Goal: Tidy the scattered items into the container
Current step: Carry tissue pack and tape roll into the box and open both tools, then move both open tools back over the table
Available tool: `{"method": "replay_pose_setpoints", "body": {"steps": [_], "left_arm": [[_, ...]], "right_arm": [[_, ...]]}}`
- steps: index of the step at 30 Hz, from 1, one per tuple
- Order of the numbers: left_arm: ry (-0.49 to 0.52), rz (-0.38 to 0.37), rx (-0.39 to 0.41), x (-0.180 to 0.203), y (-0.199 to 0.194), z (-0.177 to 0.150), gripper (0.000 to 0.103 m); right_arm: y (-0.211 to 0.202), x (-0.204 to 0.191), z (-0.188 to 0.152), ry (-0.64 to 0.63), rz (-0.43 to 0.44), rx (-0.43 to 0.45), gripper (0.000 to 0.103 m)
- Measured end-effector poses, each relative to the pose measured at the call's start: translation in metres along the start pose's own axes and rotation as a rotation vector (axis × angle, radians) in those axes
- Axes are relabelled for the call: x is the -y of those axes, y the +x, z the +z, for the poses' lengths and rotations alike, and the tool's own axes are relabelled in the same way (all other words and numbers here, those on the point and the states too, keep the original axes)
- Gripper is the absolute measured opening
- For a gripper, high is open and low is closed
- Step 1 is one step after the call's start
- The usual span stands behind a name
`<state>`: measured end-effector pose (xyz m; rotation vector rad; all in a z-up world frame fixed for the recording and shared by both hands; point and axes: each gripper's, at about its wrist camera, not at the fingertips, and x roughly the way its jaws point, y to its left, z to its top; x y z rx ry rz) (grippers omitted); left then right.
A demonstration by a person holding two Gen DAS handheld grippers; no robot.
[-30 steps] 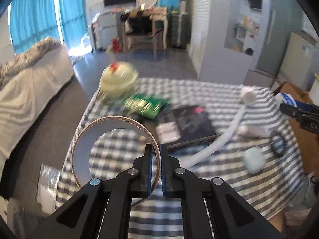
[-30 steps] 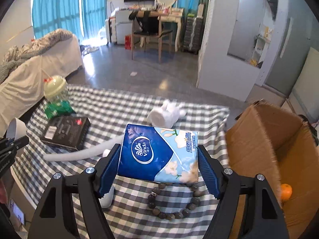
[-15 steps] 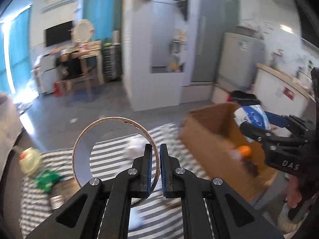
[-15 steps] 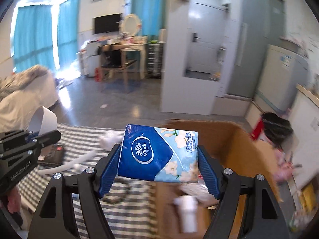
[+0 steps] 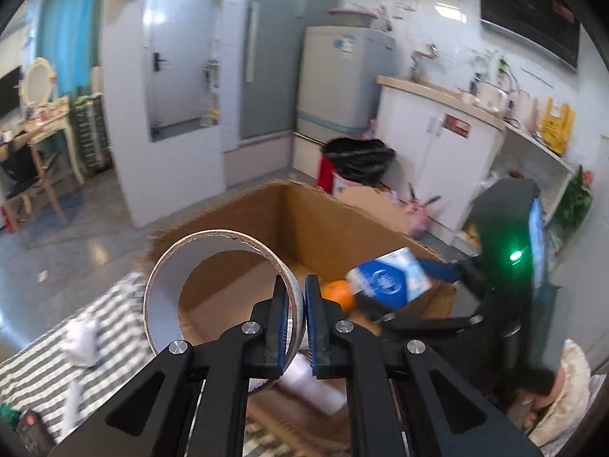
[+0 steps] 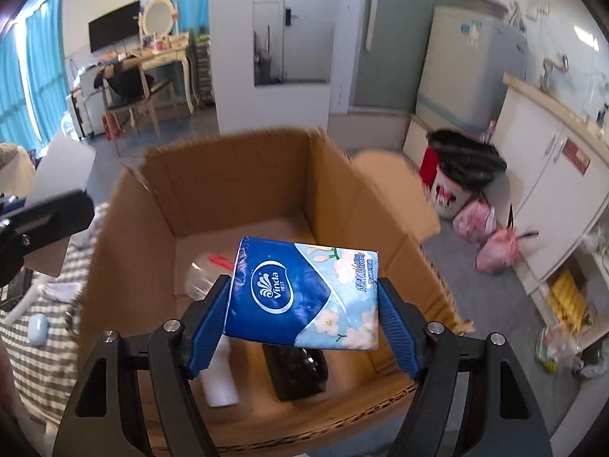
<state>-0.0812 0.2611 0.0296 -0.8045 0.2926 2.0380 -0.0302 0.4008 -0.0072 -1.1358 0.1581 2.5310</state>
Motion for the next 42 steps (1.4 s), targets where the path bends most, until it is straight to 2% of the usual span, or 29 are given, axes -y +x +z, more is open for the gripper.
{"method": "replay_pose_setpoints", "body": {"steps": [3,4,6,8,11,13,14,16,19,21,22,25,29,33,38,42], "left_arm": [[0.018,-0.019,-0.050,0.008,0.024,-0.003,0.010],[0.019,-0.027,-0.082,0.009,0.032,-0.005,0.015],[0.007,-0.033,-0.135,0.005,0.040,-0.009,0.026],[-0.009,-0.018,-0.167,0.001,0.047,-0.013,0.050],[-0.028,0.015,-0.166,-0.003,0.046,-0.018,0.072],[-0.041,-0.003,-0.163,-0.007,0.038,-0.018,0.076],[-0.037,-0.003,-0.159,-0.011,0.031,-0.020,0.084],[-0.023,0.035,-0.124,-0.015,0.014,-0.021,0.090],[-0.047,0.083,-0.049,-0.027,-0.018,-0.022,0.094],[-0.087,0.144,0.008,-0.041,-0.047,-0.029,0.098],[-0.106,0.190,0.036,-0.050,-0.063,-0.035,0.102],[-0.167,0.366,0.101,-0.085,-0.108,-0.060,0.103],[-0.280,0.564,0.093,-0.131,-0.150,-0.101,0.103],[-0.421,0.704,0.058,-0.169,-0.173,-0.149,0.103],[-0.488,0.747,-0.037,-0.194,-0.170,-0.204,0.103],[-0.492,0.714,-0.072,-0.200,-0.165,-0.235,0.103]], "right_arm": [[0.008,0.009,-0.004,0.006,-0.004,-0.021,0.074],[0.008,0.011,-0.006,0.009,-0.005,-0.022,0.074],[0.011,0.016,-0.007,0.018,-0.001,-0.025,0.075],[0.012,0.019,-0.008,0.019,-0.001,-0.024,0.077],[0.011,0.024,-0.007,0.035,-0.008,-0.010,0.081],[0.007,0.028,-0.005,0.060,0.002,0.008,0.082],[0.004,0.030,-0.004,0.071,0.008,0.016,0.083],[-0.004,0.033,-0.002,0.092,0.019,0.040,0.083],[-0.023,0.032,0.002,0.103,0.056,0.092,0.083],[-0.038,0.026,0.004,0.095,0.095,0.133,0.086],[-0.048,0.021,0.005,0.083,0.119,0.161,0.087],[-0.077,-0.006,0.005,0.012,0.221,0.242,0.089],[-0.096,-0.061,0.000,-0.114,0.330,0.273,0.091],[-0.092,-0.121,-0.013,-0.224,0.425,0.219,0.091],[-0.073,-0.194,-0.045,-0.393,0.468,0.129,0.091],[-0.040,-0.232,-0.066,-0.458,0.459,0.037,0.090]]}}
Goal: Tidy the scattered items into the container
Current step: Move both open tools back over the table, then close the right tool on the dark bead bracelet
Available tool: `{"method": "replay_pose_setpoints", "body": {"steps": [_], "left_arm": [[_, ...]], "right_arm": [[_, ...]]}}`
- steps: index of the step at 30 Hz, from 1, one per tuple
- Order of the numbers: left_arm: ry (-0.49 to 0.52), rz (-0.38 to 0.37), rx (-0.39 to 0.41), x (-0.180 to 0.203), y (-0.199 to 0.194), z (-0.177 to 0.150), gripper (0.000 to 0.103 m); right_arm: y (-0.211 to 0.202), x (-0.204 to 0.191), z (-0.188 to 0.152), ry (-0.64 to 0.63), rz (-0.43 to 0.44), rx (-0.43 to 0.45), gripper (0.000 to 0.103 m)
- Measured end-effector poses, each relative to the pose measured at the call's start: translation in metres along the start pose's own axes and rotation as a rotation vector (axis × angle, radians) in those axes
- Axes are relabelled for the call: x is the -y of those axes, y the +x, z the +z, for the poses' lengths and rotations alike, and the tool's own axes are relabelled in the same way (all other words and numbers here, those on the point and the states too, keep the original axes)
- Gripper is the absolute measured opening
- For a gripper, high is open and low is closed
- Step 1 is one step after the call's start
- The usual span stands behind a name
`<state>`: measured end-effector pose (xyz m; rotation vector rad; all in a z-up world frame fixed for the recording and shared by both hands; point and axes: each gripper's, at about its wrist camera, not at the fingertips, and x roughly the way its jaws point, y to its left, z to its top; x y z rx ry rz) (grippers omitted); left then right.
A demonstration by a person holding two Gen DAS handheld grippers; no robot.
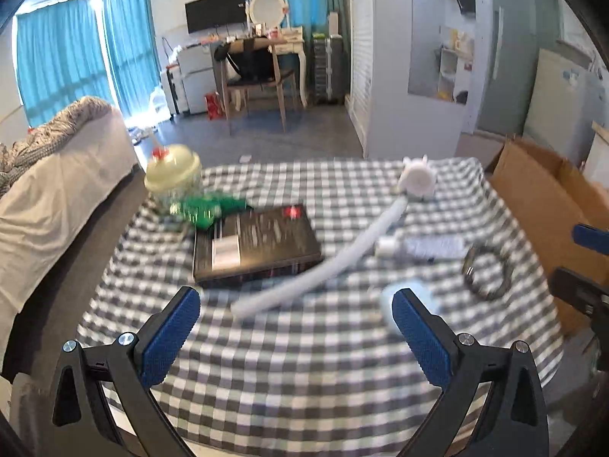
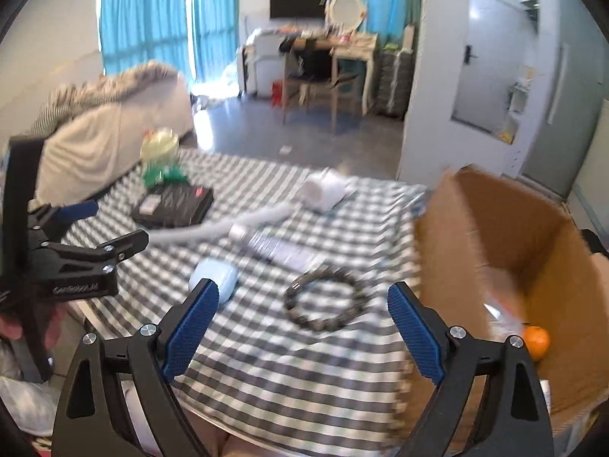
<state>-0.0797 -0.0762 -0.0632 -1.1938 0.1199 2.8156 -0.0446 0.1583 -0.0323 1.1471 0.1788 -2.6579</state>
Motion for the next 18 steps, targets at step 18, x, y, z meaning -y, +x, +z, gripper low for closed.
{"method": "replay_pose_setpoints", "body": {"steps": [18], "left_arm": [[-0.009,-0.092,-0.058,-0.013,0.034,-0.009,0.103]], "right_arm": [[0.109,-0.009,-0.002,0.010,0.004,-0.264,0.065]]}}
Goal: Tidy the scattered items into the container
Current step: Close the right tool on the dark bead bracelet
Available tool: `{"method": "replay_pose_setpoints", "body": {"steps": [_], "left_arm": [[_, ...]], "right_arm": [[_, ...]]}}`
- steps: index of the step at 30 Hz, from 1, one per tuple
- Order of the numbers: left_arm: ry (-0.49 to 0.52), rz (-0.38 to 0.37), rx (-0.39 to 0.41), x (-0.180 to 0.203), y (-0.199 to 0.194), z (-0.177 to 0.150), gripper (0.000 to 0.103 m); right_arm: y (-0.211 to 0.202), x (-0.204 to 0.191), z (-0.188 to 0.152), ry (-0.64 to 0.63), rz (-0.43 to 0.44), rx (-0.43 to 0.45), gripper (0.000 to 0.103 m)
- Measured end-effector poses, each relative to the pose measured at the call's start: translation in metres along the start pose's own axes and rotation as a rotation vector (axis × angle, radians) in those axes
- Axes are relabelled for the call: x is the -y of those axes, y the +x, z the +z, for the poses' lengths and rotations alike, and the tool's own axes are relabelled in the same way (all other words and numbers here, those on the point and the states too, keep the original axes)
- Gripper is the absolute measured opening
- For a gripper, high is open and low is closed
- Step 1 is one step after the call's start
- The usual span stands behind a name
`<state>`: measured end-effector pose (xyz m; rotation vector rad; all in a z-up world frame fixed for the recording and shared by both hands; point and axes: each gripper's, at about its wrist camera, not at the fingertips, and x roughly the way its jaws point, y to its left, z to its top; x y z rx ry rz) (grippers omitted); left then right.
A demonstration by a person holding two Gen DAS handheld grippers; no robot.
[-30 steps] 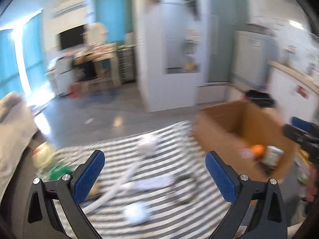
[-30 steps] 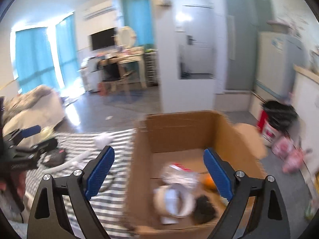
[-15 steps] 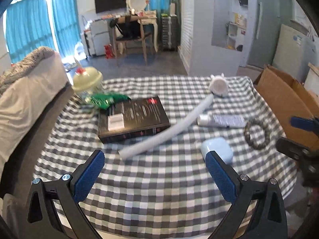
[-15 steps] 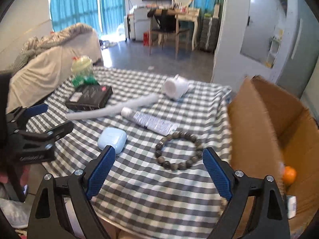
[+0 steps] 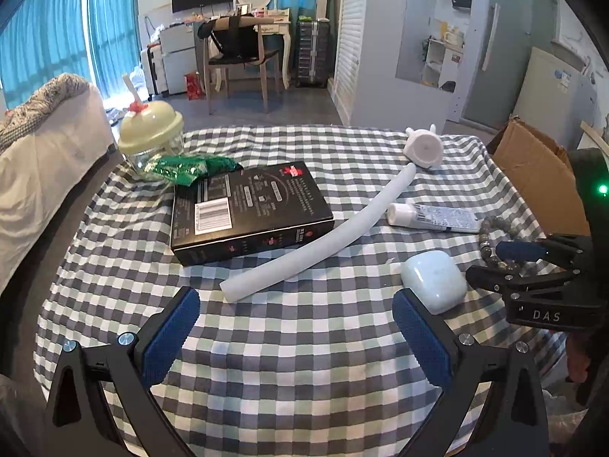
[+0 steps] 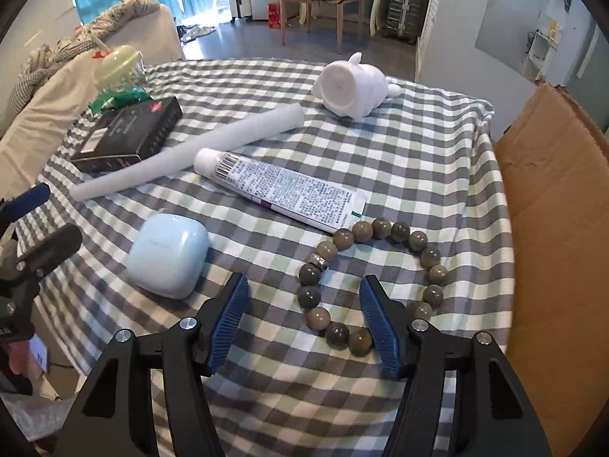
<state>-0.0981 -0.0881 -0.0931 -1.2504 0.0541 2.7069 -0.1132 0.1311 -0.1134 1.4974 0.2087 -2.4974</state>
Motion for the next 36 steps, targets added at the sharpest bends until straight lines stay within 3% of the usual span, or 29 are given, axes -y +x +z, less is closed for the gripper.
{"method": "replay_pose_setpoints", "body": {"steps": [1,6,16,17,19,21,29,36], "left_arm": [[0.001,-0.001,-0.002,0.000,0.001,0.000,0.103],[0.013,-0.014,-0.014,0.006,0.006,-0.001,0.103],[0.029,-0.005,-0.020,0.013,0.004,-0.002,0.103],[0.028,-0.003,-0.019,0.013,0.003,-0.003,0.103],[0.026,0.001,-0.019,0.013,0.003,-0.003,0.103],[0.026,0.001,-0.019,0.014,0.002,-0.003,0.103],[0.051,-0.021,-0.017,0.024,0.002,-0.003,0.103],[0.065,-0.058,-0.015,0.031,0.003,-0.004,0.103]], "right_arm": [[0.001,-0.001,0.000,-0.011,-0.003,-0.002,0.067],[0.008,0.003,-0.002,0.012,0.008,0.000,0.097],[0.011,-0.003,0.004,0.001,-0.008,-0.030,0.097],[0.010,-0.002,0.004,0.001,-0.007,-0.028,0.092],[0.004,0.002,0.003,0.011,0.001,-0.009,0.068],[-0.003,0.009,0.003,0.035,0.014,0.004,0.012],[-0.009,0.012,-0.001,0.030,0.010,0.006,0.011],[-0.046,0.018,0.003,0.042,0.027,0.096,0.011]]}}
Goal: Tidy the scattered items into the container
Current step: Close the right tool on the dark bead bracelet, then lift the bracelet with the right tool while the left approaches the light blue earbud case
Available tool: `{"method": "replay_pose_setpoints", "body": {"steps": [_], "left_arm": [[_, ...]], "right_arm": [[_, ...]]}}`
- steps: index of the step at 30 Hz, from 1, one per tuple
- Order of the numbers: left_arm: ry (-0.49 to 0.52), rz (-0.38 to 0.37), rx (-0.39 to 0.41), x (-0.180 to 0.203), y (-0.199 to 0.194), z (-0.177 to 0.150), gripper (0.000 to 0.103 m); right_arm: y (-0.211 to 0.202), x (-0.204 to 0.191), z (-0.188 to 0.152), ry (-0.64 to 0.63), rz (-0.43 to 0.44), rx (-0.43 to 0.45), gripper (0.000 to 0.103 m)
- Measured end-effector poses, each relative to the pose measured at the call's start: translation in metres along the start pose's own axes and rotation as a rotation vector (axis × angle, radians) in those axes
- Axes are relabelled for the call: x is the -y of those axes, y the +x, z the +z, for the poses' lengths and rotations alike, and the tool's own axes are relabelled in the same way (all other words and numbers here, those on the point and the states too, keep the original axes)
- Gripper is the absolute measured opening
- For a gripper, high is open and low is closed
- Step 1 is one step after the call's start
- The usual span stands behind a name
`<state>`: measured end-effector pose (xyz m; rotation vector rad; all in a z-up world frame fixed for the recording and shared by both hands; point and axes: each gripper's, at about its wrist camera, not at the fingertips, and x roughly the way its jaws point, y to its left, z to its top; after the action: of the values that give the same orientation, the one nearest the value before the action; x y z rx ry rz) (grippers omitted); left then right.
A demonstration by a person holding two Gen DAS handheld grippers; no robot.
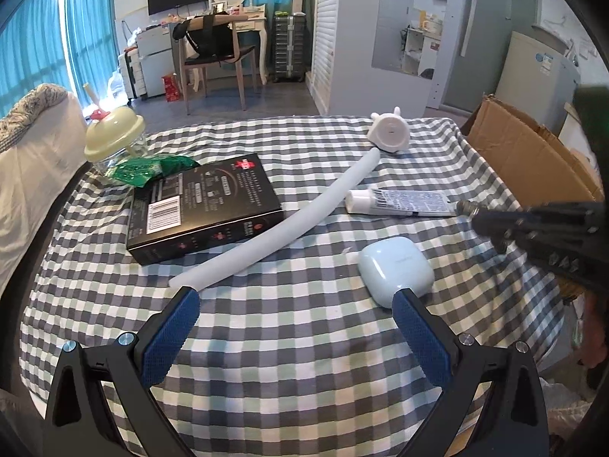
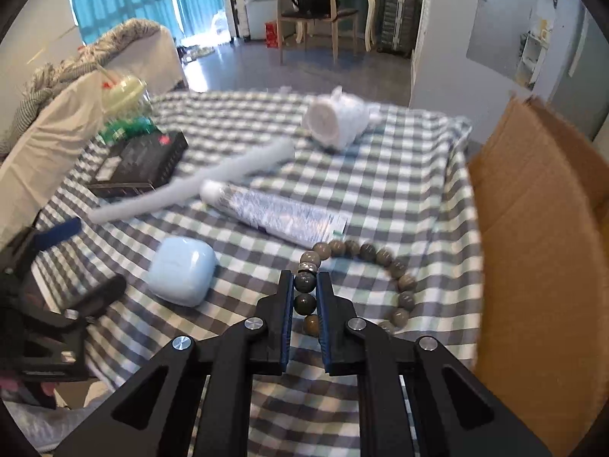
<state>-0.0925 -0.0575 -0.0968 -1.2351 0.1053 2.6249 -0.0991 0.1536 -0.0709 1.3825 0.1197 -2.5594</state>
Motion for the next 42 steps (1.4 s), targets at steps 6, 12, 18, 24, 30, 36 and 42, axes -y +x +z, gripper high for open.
{"method": "replay_pose_setpoints", "body": {"steps": [6,12,18,24,30,36,42], "left_arm": [[0.017,-0.013,-0.003,0.009,0.003,0.001,0.103],[0.012,0.001,-0.014,0.009,0.005,0.000,0.103],[0.004,0.005,-0.022,0.008,0.007,-0.001,0.103],[0.007,0.007,-0.028,0.010,0.006,-0.002,0.103],[-0.003,0.017,-0.027,0.008,0.002,-0.002,0.103],[-0.008,0.023,-0.033,0.006,0.001,-0.003,0.103],[-0.006,0.024,-0.042,0.006,0.003,-0.004,0.103]], "right_arm": [[-0.002,-0.001,0.004,-0.014,-0.001,-0.006,0.011],[0.038,0.002,-0.013,0.009,0.037,-0.125,0.012],[0.041,-0.015,-0.013,-0.113,-0.031,-0.117,0.013],[0.043,-0.013,-0.013,-0.091,-0.023,-0.118,0.013],[0.044,-0.016,-0.012,-0.101,-0.041,-0.119,0.013],[0.047,-0.020,-0.008,-0.113,-0.047,-0.136,0.013],[0.048,-0.019,-0.008,-0.138,-0.191,-0.135,0.062]]}}
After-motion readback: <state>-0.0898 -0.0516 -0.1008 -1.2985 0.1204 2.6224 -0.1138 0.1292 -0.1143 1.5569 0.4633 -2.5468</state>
